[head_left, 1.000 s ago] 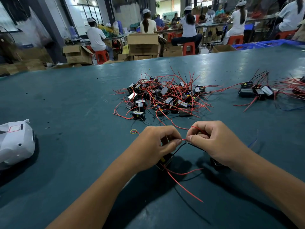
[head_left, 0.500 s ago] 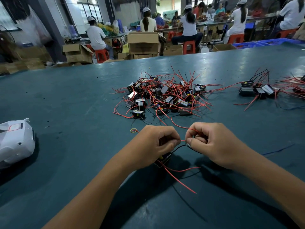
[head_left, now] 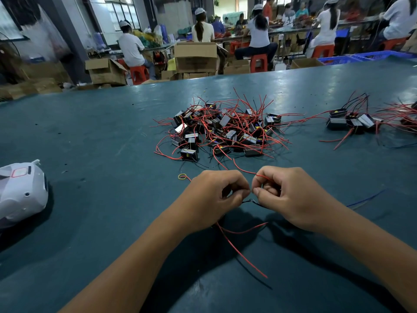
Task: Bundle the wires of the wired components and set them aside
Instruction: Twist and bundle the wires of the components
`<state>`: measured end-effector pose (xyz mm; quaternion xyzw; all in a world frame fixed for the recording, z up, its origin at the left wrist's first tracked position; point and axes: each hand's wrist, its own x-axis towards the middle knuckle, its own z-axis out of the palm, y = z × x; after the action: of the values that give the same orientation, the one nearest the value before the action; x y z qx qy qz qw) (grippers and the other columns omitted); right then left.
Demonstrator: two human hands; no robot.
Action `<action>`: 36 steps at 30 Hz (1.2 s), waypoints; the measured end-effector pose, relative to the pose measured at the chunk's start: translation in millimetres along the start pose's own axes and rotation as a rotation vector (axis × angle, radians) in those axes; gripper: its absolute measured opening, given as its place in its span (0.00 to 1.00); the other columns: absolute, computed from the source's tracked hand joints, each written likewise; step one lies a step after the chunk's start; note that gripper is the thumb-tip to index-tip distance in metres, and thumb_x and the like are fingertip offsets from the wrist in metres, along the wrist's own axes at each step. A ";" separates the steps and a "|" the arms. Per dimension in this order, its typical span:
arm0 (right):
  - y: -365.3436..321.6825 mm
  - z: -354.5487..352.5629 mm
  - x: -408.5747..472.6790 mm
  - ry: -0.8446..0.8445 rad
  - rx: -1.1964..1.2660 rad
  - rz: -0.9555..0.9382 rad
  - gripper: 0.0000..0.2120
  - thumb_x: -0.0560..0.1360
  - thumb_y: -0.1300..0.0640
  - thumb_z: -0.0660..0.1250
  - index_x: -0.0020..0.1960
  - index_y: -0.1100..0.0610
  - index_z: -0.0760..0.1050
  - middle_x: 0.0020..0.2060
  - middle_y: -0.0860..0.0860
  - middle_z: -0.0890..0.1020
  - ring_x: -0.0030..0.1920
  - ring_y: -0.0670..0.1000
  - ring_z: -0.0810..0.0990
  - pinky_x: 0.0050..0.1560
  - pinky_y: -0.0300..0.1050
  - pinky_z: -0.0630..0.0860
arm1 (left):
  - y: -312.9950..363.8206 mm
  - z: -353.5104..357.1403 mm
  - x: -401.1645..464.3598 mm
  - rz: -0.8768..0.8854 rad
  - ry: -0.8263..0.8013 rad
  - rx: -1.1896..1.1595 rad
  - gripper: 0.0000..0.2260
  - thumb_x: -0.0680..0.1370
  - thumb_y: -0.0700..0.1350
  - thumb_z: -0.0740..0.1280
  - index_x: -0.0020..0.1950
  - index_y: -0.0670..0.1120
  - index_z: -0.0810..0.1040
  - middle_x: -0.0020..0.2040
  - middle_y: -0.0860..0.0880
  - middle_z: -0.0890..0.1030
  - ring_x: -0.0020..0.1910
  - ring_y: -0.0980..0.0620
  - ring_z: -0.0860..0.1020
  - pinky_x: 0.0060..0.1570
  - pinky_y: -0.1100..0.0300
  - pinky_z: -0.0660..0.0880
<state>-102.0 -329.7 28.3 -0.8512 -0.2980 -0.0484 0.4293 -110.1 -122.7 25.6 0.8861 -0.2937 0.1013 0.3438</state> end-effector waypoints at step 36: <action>0.5 -2.4 -1.7 -0.034 -0.085 -0.070 0.09 0.77 0.61 0.67 0.42 0.49 0.74 0.28 0.43 0.73 0.27 0.44 0.67 0.30 0.32 0.64 | 5.0 -1.0 -3.7 0.025 0.076 0.025 0.03 0.76 0.43 0.67 0.45 0.48 0.81 0.37 0.57 0.80 0.37 0.52 0.78 0.39 0.50 0.76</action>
<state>-102.7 -332.6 28.9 -0.8584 -0.3327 -0.0616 0.3855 -116.0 -123.3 27.7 0.8821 -0.2904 0.1428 0.3422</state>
